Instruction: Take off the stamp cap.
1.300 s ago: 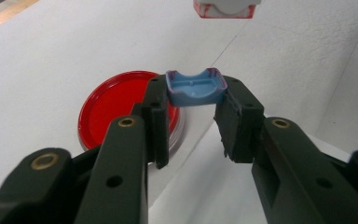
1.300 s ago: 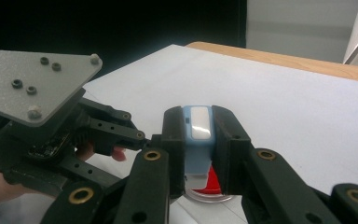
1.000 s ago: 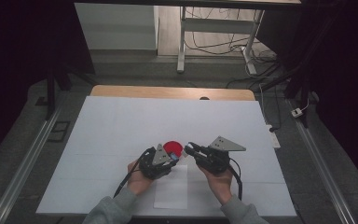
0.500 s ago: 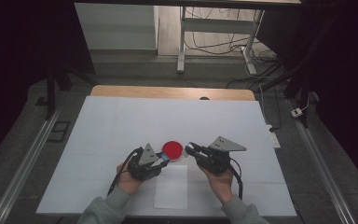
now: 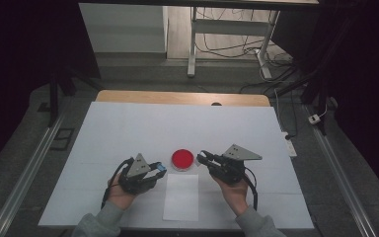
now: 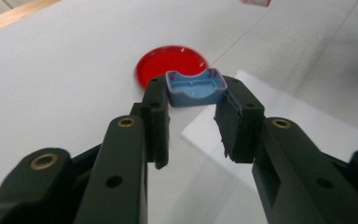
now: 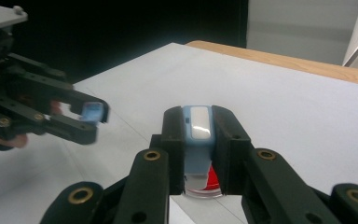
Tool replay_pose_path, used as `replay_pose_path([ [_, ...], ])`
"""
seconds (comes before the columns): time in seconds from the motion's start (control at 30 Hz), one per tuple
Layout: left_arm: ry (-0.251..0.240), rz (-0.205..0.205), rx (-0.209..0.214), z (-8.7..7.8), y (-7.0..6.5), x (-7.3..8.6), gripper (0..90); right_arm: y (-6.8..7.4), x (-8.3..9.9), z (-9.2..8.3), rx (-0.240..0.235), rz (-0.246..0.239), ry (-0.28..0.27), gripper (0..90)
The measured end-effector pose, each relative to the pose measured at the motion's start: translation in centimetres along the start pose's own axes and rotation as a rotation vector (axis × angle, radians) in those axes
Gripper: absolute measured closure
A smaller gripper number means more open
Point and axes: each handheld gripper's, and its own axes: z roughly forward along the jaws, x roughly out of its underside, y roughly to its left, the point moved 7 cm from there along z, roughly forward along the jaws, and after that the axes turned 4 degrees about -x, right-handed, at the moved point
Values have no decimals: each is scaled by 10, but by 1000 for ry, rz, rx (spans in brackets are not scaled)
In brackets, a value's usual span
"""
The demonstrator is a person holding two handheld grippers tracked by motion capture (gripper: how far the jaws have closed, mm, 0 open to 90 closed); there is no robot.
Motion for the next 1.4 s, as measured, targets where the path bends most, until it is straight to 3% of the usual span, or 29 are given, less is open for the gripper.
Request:
replay_pose_path([
  [0.33, 6, -53, -45, -29, 16, 25, 656, -1, 0, -1, 3, -3, -1, 754],
  [0.8, -2, -107, -62, -56, 26, 48, 655, -2, 0, -1, 7, -5, 2, 753],
  [1.1, 5, -135, -76, -66, 33, 61, 655, -3, 1, -1, 10, -6, 3, 753],
  [1.4, 15, -135, -72, -66, 34, 64, 655, -2, 1, -1, 10, -8, 3, 753],
])
